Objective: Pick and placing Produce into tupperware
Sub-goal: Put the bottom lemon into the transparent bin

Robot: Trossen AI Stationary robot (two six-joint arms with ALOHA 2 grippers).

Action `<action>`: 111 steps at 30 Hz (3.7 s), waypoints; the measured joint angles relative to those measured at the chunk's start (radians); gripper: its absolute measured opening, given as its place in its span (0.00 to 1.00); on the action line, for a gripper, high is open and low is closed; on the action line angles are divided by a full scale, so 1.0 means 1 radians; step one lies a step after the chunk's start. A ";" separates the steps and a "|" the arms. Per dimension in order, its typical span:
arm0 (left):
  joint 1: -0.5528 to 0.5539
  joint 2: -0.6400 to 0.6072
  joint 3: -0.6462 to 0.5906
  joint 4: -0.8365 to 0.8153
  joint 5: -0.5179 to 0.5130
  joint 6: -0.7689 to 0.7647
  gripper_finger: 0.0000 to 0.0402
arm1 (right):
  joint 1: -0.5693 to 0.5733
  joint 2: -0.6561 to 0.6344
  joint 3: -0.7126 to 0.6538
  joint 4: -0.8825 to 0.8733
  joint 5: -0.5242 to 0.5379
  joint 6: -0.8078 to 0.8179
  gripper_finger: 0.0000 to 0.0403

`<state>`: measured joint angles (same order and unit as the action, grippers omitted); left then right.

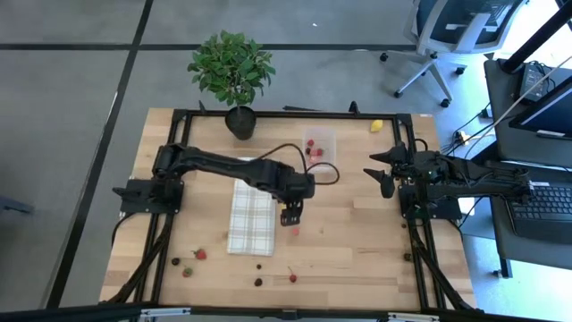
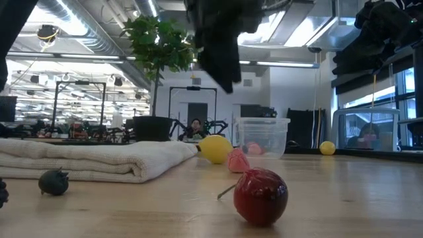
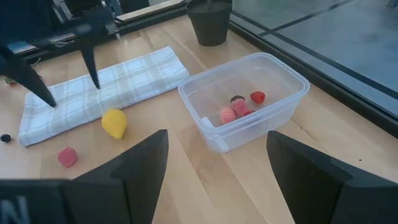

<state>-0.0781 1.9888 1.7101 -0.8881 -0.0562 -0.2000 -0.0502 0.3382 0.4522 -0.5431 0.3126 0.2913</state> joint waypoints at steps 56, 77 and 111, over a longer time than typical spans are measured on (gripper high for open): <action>0.057 0.035 -0.256 0.211 -0.042 0.159 0.64 | 0.000 0.000 0.000 -0.010 0.000 0.018 0.68; 0.030 0.035 -0.314 0.224 -0.073 0.151 0.64 | 0.000 0.000 0.000 -0.009 0.000 0.019 0.68; 0.173 0.024 0.060 0.207 -0.289 0.094 0.49 | 0.000 0.000 0.000 -0.009 0.000 0.044 0.68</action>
<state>0.0954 2.0127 1.7698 -0.6808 -0.3452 -0.1062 -0.0505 0.3382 0.4522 -0.5518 0.3122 0.3355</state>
